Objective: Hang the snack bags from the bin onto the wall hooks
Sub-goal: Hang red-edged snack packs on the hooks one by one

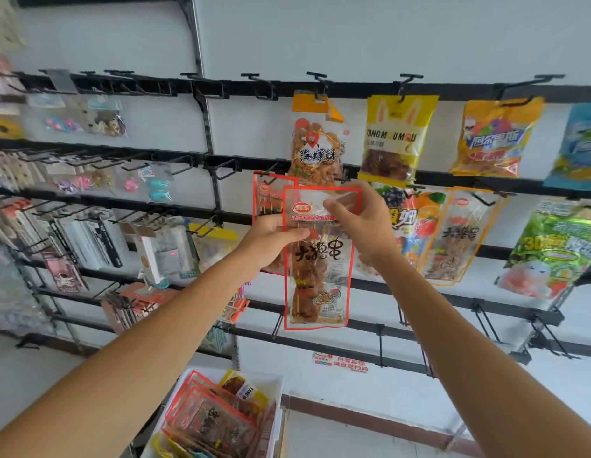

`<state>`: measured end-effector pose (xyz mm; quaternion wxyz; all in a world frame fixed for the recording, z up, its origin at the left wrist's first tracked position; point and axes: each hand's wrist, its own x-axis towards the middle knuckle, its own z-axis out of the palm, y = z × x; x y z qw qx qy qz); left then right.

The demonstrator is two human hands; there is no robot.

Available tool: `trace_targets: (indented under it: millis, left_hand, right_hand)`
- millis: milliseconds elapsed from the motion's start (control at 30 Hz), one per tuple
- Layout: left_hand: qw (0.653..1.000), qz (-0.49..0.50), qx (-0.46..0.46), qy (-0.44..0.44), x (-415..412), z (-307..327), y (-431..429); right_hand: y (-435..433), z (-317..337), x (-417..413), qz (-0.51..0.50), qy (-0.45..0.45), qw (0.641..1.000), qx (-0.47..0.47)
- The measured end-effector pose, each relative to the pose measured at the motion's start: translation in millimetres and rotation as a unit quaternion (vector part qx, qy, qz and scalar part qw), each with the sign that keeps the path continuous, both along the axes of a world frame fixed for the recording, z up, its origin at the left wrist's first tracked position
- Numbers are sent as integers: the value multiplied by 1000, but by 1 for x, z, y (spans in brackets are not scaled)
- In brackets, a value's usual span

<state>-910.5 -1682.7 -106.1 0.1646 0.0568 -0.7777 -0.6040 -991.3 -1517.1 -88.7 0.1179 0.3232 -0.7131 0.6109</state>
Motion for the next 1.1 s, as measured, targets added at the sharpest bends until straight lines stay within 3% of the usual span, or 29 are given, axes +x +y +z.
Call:
trace_targets:
  millis: [167,400,533,633,733,833,933,1100]
  left_hand:
    - [1000,-8,-18,-5,-15,-2,-1]
    - [999,-39,-14,-4,-41,-11,-11]
    - [996,-68,-59,16,-55,-12,-23]
    - [984,-62,-159,46,-67,-17,-33]
    - [953,-20,-274,127,-75,-25,-40]
    - [892,-2,-394,223,-87,-31,-45]
    - [838,-7,-494,230,-99,-36,-47]
    - [774,-21,-584,244,-122,-42,-49]
  right_hand:
    - [7,4,-6,-70,68,995,17]
    - [-4,6,-21,-142,196,952,185]
    - [-16,2,-33,-167,164,953,191]
    - [-21,-5,-44,-163,110,965,174]
    - [-24,-7,-53,-169,82,967,169]
    - [-26,-8,-66,-182,85,961,188]
    - [-28,-9,-80,-192,104,951,218]
    - [-29,-14,-96,-185,161,948,204]
